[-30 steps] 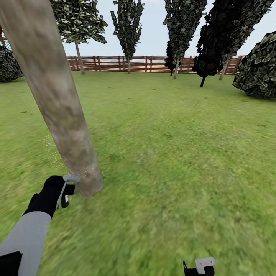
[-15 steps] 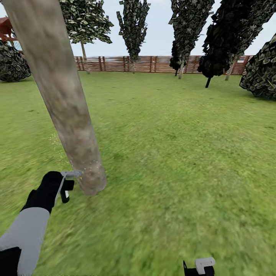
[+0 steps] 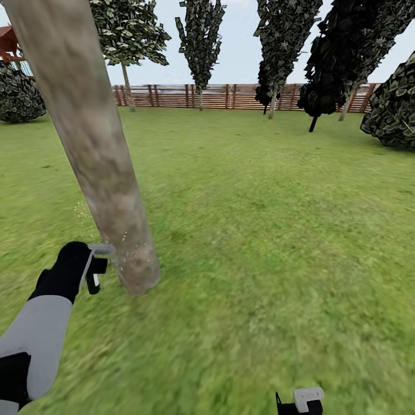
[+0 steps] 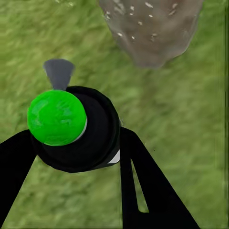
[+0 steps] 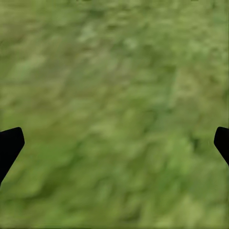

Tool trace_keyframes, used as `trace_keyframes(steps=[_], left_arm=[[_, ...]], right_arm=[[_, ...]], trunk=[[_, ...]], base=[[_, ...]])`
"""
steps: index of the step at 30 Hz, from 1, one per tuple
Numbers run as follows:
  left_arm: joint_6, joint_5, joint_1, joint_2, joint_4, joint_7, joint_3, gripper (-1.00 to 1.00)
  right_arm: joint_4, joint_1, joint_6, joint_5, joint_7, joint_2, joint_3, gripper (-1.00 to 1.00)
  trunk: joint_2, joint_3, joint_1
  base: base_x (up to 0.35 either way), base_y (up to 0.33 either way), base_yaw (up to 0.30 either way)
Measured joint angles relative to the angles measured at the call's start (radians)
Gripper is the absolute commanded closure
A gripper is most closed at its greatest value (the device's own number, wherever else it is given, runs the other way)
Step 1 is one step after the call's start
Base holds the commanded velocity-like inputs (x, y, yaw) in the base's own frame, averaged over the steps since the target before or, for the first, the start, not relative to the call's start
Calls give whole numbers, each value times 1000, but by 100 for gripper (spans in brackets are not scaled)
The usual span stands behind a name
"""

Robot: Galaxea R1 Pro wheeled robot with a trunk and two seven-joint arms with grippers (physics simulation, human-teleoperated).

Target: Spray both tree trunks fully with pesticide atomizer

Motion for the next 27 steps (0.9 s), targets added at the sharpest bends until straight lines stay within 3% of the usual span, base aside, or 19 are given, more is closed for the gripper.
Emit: trace_keyframes(steps=[3,8,12,14,15,19,20,23,27], left_arm=[[1,4,-3,-8,1,0,2,100],[5,6,-15,-14,-7,-2,-28,100],[15,-1,-12,17,-3,-8,-34,100],[13,6,-7,27,-1,-44,-38,100],[12,9,-5,28,0,-74,-53,100],[18,13,-7,25,2,-182,-243,100],[17,6,-10,26,2,-186,-253,100],[17,3,-10,28,1,-190,-258,100],[18,-2,-2,31,3,-187,-181,100]], right_arm=[[0,0,0,0,1,0,0,-100],[0,0,0,0,0,0,0,-100],[0,0,0,0,1,0,0,-100],[0,0,1,0,1,0,0,-100],[0,0,1,0,1,0,0,-100],[0,0,0,0,1,0,0,-100],[0,0,0,0,1,0,0,-100],[0,0,0,0,1,0,0,-100],[0,0,0,0,1,0,0,-100]], trunk=[[0,0,0],[0,0,0],[0,0,0],[0,0,0],[0,0,0],[0,0,0],[0,0,0],[0,0,0],[0,0,0]], base=[[132,24,0],[10,2,0],[0,0,0],[0,0,0],[0,0,0],[0,0,0],[0,0,0],[63,50,0],[231,210,0]])
